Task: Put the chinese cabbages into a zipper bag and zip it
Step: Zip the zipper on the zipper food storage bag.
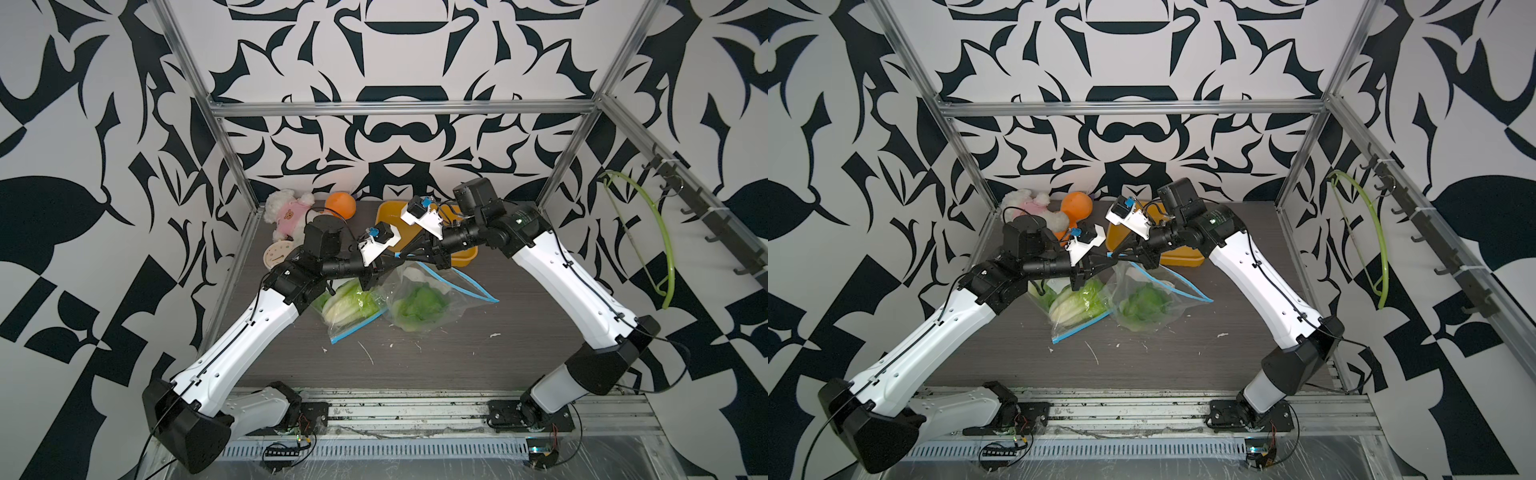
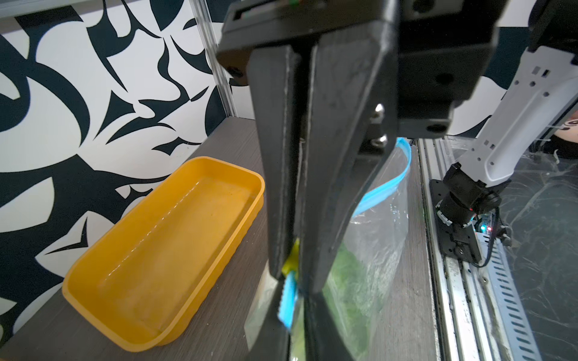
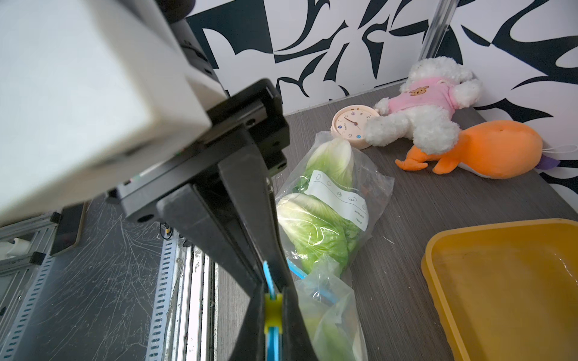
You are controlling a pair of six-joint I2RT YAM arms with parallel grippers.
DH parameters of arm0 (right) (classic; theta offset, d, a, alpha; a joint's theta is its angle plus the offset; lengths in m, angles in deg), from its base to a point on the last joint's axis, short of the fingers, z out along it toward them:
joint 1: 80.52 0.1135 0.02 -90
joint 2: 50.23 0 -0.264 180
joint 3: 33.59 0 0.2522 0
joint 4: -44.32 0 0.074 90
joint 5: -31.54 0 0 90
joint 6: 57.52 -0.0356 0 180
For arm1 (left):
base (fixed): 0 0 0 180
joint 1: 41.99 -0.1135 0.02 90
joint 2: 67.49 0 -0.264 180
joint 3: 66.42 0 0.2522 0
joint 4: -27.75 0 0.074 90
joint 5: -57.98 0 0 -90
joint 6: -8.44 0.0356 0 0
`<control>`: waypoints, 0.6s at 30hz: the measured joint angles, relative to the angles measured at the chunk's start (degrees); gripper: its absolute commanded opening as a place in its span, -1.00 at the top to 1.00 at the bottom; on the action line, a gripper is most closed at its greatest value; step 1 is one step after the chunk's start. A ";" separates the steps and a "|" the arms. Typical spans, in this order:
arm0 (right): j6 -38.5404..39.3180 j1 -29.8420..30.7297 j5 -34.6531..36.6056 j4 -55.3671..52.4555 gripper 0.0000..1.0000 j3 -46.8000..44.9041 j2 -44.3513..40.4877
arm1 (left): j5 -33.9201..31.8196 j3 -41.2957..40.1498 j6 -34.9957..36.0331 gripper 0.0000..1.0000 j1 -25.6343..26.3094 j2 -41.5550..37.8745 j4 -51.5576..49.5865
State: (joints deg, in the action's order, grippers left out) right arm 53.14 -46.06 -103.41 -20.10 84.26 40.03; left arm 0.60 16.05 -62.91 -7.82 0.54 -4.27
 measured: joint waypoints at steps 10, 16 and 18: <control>-2.01 -1.57 -0.48 4.68 0.94 -4.83 -3.69 | -0.70 -0.44 -1.44 1.00 0.35 -0.07 2.71; -4.11 -3.19 -0.44 6.45 0.94 -7.78 -5.92 | -3.04 -1.81 -4.07 1.00 0.85 -0.87 5.40; -4.79 -3.91 -0.35 7.02 0.94 -9.05 -6.73 | -4.00 -2.32 -4.96 1.00 0.90 -1.18 6.08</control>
State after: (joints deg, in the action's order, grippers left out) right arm 48.36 -49.97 -103.75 -13.08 75.21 33.30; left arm -3.40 13.74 -67.87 -6.92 -0.64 1.80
